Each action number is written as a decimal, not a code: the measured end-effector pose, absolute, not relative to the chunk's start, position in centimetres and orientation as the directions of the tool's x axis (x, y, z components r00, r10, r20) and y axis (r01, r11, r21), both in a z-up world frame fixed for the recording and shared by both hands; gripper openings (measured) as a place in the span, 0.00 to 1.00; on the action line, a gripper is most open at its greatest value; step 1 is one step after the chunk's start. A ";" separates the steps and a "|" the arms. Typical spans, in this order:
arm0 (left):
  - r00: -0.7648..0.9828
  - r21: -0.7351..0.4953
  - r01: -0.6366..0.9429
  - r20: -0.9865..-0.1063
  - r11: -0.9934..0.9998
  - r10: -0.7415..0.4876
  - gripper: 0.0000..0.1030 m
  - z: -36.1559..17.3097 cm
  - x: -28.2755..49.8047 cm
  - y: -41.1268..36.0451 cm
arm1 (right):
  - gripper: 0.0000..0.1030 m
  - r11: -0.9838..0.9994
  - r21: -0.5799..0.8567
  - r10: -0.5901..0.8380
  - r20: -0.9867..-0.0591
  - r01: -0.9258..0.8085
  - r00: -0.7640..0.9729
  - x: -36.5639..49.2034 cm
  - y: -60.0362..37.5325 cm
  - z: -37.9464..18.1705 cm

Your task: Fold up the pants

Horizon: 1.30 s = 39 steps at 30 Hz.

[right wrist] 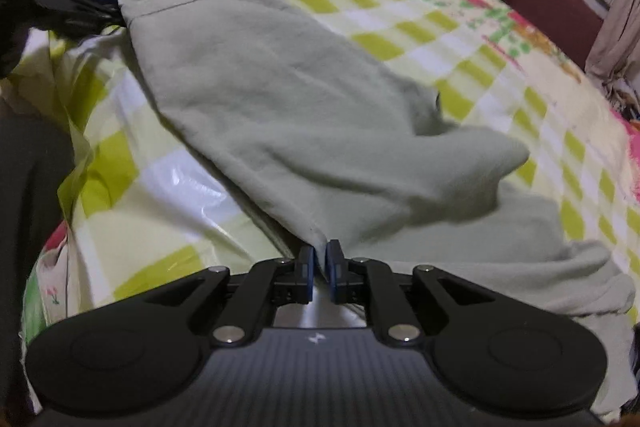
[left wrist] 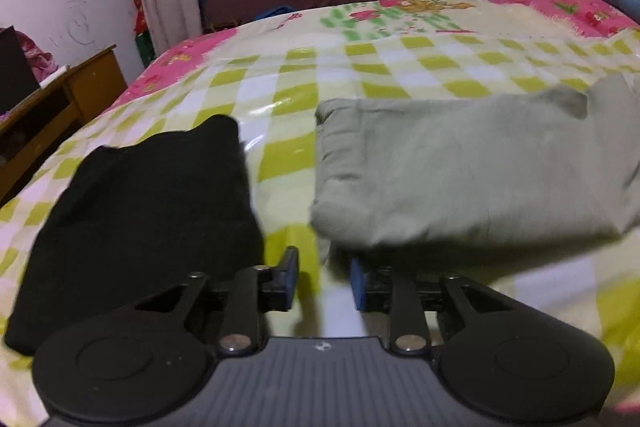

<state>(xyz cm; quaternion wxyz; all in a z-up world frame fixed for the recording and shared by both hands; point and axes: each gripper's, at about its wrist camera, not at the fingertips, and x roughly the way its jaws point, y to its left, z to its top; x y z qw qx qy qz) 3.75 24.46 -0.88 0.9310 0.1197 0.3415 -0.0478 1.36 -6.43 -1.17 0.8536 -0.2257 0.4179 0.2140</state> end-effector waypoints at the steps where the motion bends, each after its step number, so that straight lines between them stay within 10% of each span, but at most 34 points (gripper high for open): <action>1: 0.764 0.203 0.168 -0.645 0.965 0.003 0.47 -0.8 3.3 24.6 | 0.13 0.807 -0.203 0.179 -0.811 -0.554 0.557 1.3 -6.7 -1.0; 11: 0.844 0.187 0.190 -0.533 0.964 -0.063 0.51 3.3 2.0 22.5 | 0.27 0.859 -0.163 0.177 -0.795 -0.485 0.580 0.3 -9.2 0.7; 18: 0.702 0.235 0.332 -0.709 0.913 -0.073 0.52 -1.6 5.1 17.5 | 0.31 0.954 -0.093 0.105 -0.788 -0.285 0.607 2.1 -14.1 0.8; 32: 0.703 0.244 0.484 -0.681 0.841 -0.207 0.52 0.5 5.2 7.9 | 0.38 0.899 0.323 0.016 -0.699 0.296 0.715 5.2 -33.8 0.4; 39: 0.650 0.246 0.555 -0.724 0.794 -0.231 0.52 -1.5 6.3 2.9 | 0.38 0.836 0.224 -0.190 -0.738 0.501 0.647 5.8 -40.2 -2.6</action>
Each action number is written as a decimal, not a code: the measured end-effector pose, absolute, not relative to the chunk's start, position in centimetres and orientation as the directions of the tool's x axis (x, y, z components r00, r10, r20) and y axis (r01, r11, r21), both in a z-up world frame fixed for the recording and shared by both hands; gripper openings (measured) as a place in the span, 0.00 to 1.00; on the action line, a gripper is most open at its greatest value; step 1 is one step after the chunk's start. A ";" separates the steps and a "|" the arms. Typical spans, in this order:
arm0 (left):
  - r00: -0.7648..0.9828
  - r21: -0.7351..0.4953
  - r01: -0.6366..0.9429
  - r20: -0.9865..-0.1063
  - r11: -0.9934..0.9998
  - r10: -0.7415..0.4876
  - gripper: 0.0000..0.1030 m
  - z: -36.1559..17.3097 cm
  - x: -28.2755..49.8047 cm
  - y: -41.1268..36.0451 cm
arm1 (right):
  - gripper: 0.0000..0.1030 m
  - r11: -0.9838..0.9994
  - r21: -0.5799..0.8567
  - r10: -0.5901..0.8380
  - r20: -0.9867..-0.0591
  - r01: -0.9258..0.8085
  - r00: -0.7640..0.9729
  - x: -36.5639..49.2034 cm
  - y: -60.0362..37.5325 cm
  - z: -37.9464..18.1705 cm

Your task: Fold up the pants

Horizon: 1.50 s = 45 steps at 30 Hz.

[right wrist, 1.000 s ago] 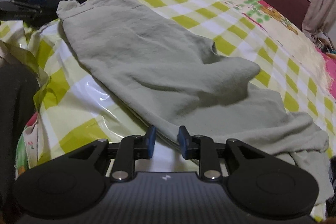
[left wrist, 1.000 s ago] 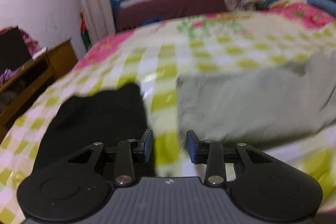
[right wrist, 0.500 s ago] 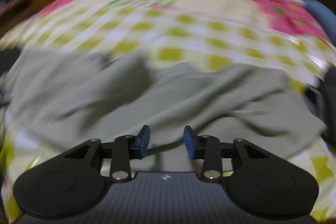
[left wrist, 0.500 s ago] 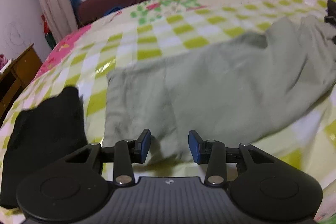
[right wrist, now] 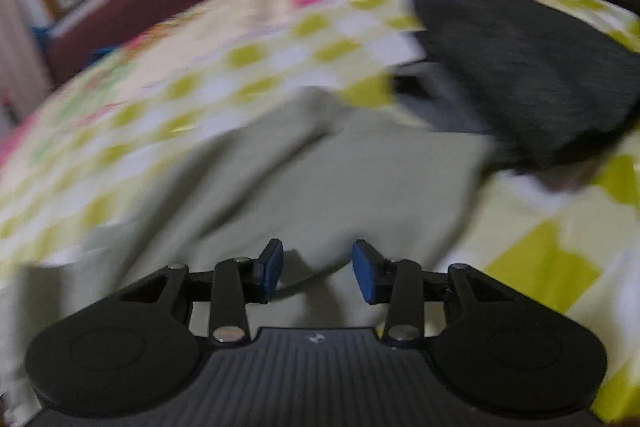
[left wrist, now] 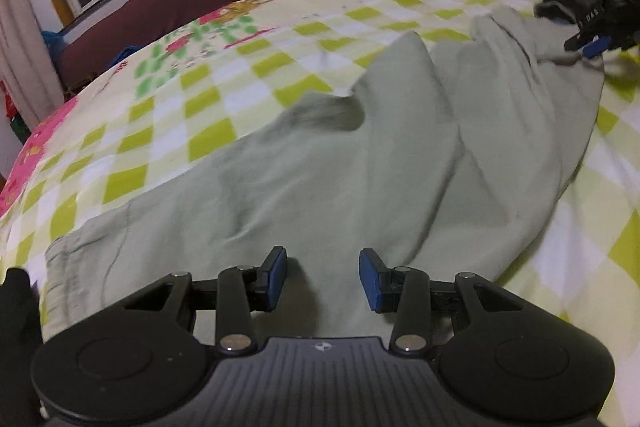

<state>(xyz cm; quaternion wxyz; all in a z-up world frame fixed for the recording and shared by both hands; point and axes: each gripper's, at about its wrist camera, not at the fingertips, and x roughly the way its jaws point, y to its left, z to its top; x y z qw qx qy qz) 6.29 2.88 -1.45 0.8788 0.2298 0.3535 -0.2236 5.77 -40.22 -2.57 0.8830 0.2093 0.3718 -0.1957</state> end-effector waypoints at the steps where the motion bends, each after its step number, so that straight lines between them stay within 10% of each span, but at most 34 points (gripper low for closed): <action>1: 0.650 0.247 0.557 -0.724 0.793 -0.231 0.52 -1.4 6.4 2.5 | 0.38 0.823 0.244 -0.192 -0.731 0.513 0.655 5.6 -40.8 -2.2; 8: 0.643 0.226 0.549 -0.730 0.805 -0.233 0.52 -1.7 7.1 1.2 | 0.39 0.872 0.328 -0.080 -0.637 0.363 0.767 7.8 -39.2 0.7; 17: 0.648 0.197 0.542 -0.717 0.817 -0.257 0.53 -2.0 6.8 1.5 | 0.41 0.865 0.254 -0.115 -0.739 0.432 0.664 16.0 -38.0 -1.9; 21: 0.647 0.174 0.536 -0.714 0.826 -0.269 0.54 -2.0 6.8 1.9 | 0.05 0.840 0.263 -0.121 -0.763 0.475 0.636 16.1 -40.0 -2.8; 23: 0.647 0.169 0.534 -0.712 0.828 -0.272 0.54 -2.0 6.9 1.9 | 0.03 0.808 0.338 -0.079 -0.750 0.482 0.657 15.3 -41.2 -2.1; 33: 0.650 0.189 0.534 -0.715 0.824 -0.257 0.54 -2.1 6.8 1.6 | 0.02 0.710 0.660 0.036 -0.379 0.243 0.925 4.1 -42.9 7.8; 40: 0.655 0.218 0.536 -0.717 0.816 -0.239 0.55 -2.1 6.7 1.1 | 0.05 0.655 0.537 -0.090 -0.643 0.531 0.761 0.4 -45.3 -1.8; 45: 0.655 0.238 0.541 -0.721 0.807 -0.226 0.55 -2.1 6.7 0.7 | 0.09 0.576 0.626 -0.061 -0.609 0.526 0.791 -0.2 -46.1 -3.8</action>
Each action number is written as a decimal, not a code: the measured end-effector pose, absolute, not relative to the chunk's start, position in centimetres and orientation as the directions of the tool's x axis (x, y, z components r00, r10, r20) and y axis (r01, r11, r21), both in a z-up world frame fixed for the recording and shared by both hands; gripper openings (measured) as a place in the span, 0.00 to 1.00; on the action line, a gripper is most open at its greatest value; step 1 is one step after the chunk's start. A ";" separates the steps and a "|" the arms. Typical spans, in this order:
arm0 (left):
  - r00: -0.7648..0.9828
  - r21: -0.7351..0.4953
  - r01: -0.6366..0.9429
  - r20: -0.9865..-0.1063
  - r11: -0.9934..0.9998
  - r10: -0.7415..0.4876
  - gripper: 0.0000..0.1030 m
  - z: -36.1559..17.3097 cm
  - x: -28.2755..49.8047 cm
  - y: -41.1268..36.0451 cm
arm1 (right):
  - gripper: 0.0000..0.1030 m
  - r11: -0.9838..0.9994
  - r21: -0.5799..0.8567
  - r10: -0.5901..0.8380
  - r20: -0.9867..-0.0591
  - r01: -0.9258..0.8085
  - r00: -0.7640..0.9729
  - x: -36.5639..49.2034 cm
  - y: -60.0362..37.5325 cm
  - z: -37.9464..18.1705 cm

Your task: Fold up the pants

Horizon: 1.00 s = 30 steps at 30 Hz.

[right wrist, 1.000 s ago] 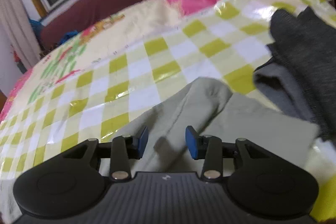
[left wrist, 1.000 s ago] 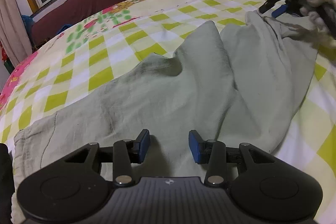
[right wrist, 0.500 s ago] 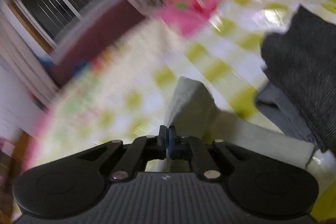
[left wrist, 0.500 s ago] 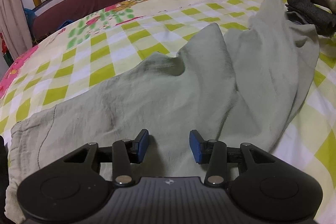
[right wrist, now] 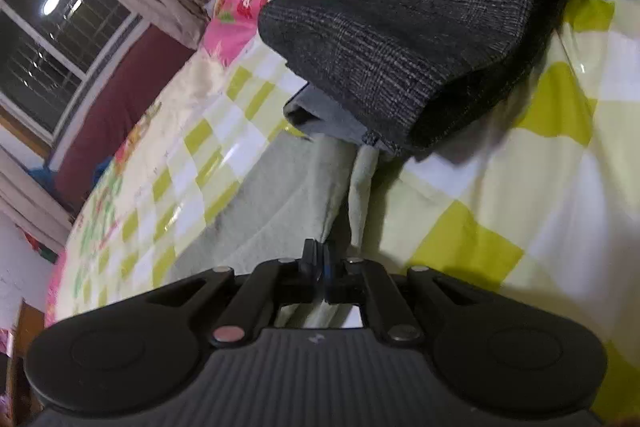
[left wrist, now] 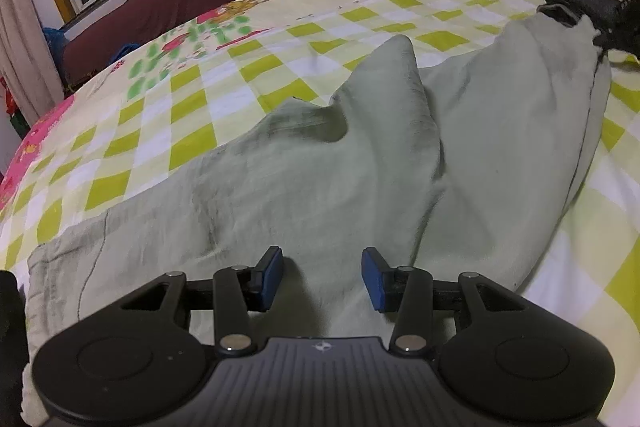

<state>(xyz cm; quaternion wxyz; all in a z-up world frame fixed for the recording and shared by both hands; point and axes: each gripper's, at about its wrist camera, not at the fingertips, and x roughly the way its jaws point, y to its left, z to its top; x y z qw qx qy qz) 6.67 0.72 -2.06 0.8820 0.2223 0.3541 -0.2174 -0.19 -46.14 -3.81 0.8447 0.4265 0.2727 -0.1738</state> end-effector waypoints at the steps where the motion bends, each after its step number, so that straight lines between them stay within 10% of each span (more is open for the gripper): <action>1: 0.656 0.242 0.542 -0.721 0.805 -0.224 0.55 -2.1 6.7 0.6 | 0.09 0.576 0.630 -0.055 -0.606 0.521 0.793 0.1 -46.2 -3.7; 13: 0.657 0.253 0.550 -0.720 0.796 -0.225 0.55 -2.0 6.4 0.6 | 0.05 0.617 0.643 -0.055 -0.540 0.454 0.840 -0.1 -46.5 -0.5; 17: 0.659 0.251 0.545 -0.718 0.800 -0.224 0.55 -2.1 6.4 0.6 | 0.07 0.628 0.575 -0.046 -0.646 0.525 0.762 0.7 -47.6 -2.7; 20: 0.659 0.249 0.544 -0.718 0.801 -0.225 0.55 -2.0 6.3 0.6 | 0.12 0.621 0.531 -0.064 -0.698 0.576 0.713 0.7 -47.3 -3.9; 23: 0.658 0.249 0.548 -0.718 0.798 -0.228 0.55 -2.0 6.3 0.7 | 0.45 0.586 0.569 -0.089 -0.663 0.577 0.744 -0.7 -47.3 -4.0; 30: 0.661 0.252 0.546 -0.716 0.799 -0.225 0.55 -2.1 6.2 0.6 | 0.62 0.558 0.608 -0.075 -0.641 0.565 0.764 0.5 -47.9 -4.5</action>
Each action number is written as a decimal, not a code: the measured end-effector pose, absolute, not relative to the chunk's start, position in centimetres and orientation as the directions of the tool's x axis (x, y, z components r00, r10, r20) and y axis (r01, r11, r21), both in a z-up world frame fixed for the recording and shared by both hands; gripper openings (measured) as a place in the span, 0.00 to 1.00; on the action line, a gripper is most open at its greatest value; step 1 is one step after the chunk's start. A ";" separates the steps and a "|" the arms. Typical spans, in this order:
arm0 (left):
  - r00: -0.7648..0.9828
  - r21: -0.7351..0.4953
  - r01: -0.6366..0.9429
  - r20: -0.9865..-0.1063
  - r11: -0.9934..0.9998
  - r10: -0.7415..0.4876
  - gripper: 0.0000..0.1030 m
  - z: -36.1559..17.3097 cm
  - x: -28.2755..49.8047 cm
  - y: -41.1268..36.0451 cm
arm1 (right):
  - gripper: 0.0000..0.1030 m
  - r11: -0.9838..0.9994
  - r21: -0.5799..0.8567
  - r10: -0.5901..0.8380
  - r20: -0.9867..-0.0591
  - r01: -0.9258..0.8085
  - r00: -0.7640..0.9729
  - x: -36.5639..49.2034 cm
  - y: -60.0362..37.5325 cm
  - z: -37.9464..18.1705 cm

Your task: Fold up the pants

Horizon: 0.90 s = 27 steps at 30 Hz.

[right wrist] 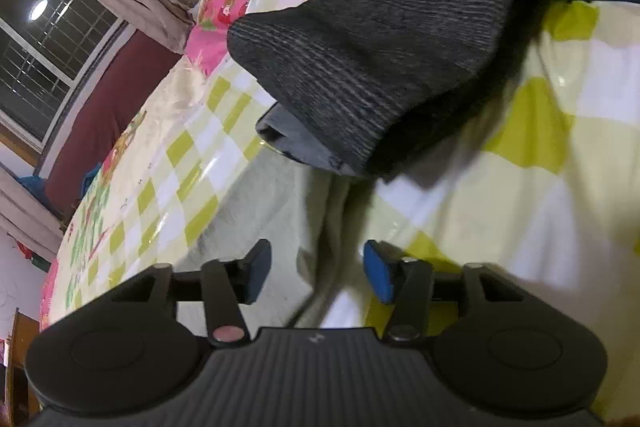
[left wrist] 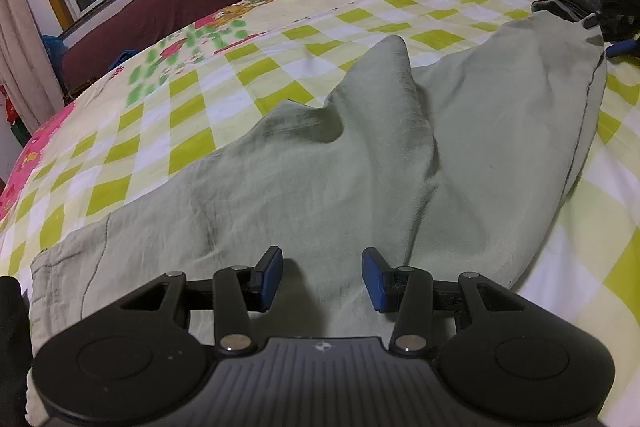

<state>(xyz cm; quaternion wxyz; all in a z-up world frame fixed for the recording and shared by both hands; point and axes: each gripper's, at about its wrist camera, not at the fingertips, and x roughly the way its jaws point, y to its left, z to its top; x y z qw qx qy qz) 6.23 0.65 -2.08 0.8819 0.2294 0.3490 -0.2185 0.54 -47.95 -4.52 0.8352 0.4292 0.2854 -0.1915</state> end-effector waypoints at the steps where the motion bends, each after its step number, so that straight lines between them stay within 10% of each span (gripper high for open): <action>1: 0.661 0.253 0.545 -0.716 0.799 -0.224 0.55 -2.1 6.2 0.6 | 0.64 0.561 0.611 -0.070 -0.637 0.558 0.768 1.2 -47.8 -4.6; 4: 0.662 0.262 0.545 -0.718 0.796 -0.217 0.55 -2.1 6.2 0.4 | 0.54 0.581 0.594 -0.080 -0.638 0.556 0.766 2.7 -47.0 -4.9; 5: 0.662 0.265 0.546 -0.719 0.795 -0.214 0.55 -2.0 6.2 0.3 | 0.15 0.571 0.611 -0.052 -0.640 0.548 0.767 3.1 -47.0 -5.0; 6: 0.661 0.268 0.547 -0.720 0.793 -0.212 0.55 -2.0 6.2 0.3 | 0.04 0.531 0.653 -0.005 -0.634 0.539 0.773 2.8 -47.2 -5.1; 13: 0.654 0.253 0.569 -0.716 0.782 -0.245 0.58 -1.2 5.2 0.6 | 0.04 0.521 0.745 -0.096 -0.434 0.417 0.896 -5.0 -48.2 2.0; 19: 0.662 0.268 0.566 -0.711 0.780 -0.236 0.63 -1.8 4.2 0.4 | 0.04 0.541 0.573 -0.126 -0.668 0.615 0.734 -6.6 -48.9 -2.2; 27: 0.670 0.279 0.556 -0.707 0.783 -0.224 0.63 -1.5 3.3 1.7 | 0.04 0.513 0.544 -0.168 -0.695 0.664 0.700 -8.7 -48.3 -3.2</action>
